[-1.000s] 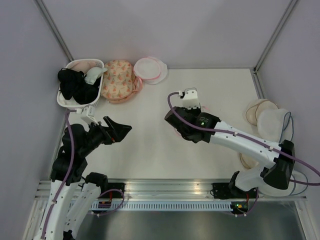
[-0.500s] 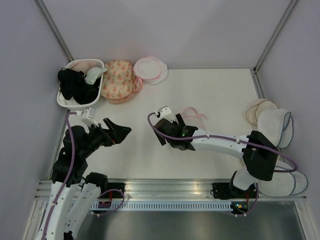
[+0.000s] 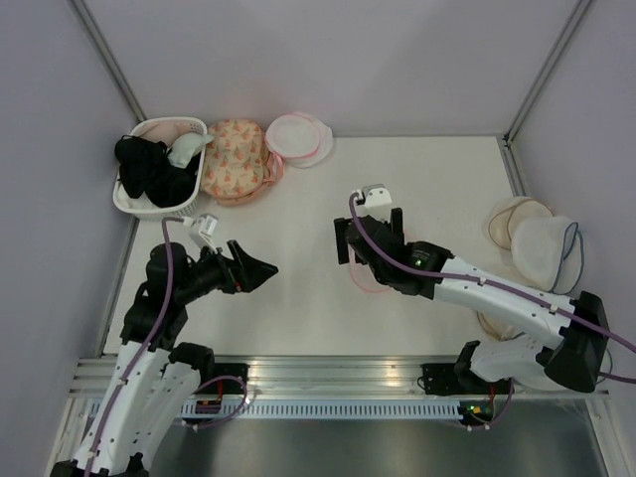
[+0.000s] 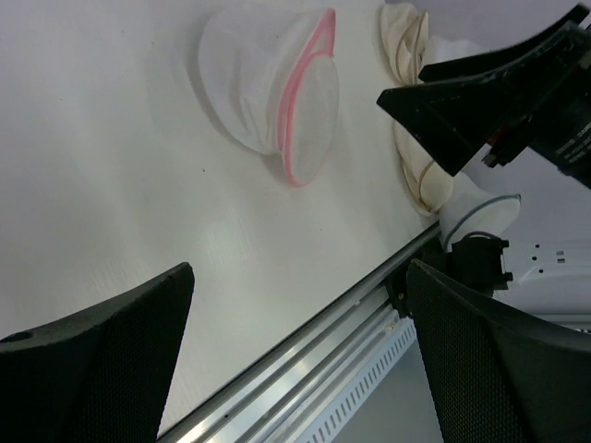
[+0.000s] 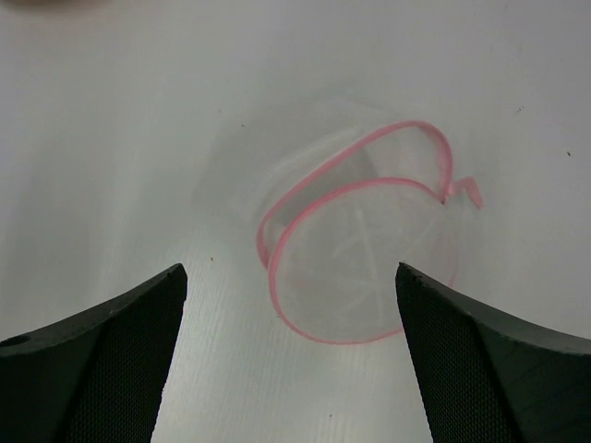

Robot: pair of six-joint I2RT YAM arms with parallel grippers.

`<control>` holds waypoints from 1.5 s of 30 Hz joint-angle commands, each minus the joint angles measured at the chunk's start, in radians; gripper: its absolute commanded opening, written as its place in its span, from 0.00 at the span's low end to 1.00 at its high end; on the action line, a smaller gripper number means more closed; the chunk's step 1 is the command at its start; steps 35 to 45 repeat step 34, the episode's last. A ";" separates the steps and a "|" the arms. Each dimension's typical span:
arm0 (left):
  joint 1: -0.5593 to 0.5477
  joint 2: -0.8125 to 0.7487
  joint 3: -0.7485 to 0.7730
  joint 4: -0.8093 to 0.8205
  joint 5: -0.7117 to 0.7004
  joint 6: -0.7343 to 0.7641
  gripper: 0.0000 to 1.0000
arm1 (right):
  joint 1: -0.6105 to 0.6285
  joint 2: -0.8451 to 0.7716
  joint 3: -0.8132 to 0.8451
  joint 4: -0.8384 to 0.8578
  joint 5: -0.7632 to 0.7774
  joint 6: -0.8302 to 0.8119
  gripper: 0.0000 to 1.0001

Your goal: Unzip the laundry bag and remove the bra

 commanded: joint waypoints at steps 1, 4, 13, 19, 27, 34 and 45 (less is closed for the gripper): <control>-0.004 0.042 -0.047 0.121 0.160 0.091 1.00 | -0.030 -0.087 -0.039 -0.062 0.013 0.061 0.98; -0.003 0.060 -0.090 0.168 0.180 0.122 0.95 | -0.073 -0.127 -0.092 -0.017 -0.067 0.058 0.98; -0.017 0.160 -0.046 0.191 0.198 0.116 0.05 | -0.264 -0.004 -0.132 0.107 -0.294 0.031 0.98; -0.018 0.157 -0.075 0.188 0.198 0.103 1.00 | -0.288 0.118 -0.046 0.131 -0.380 0.034 0.98; -0.020 0.126 -0.055 0.186 0.198 0.091 1.00 | -0.288 0.124 -0.041 0.151 -0.386 0.048 0.98; -0.023 0.190 -0.046 0.178 0.228 0.085 1.00 | -0.290 0.145 -0.026 0.138 -0.399 0.051 0.98; -0.023 0.190 -0.046 0.178 0.228 0.085 1.00 | -0.290 0.145 -0.026 0.138 -0.399 0.051 0.98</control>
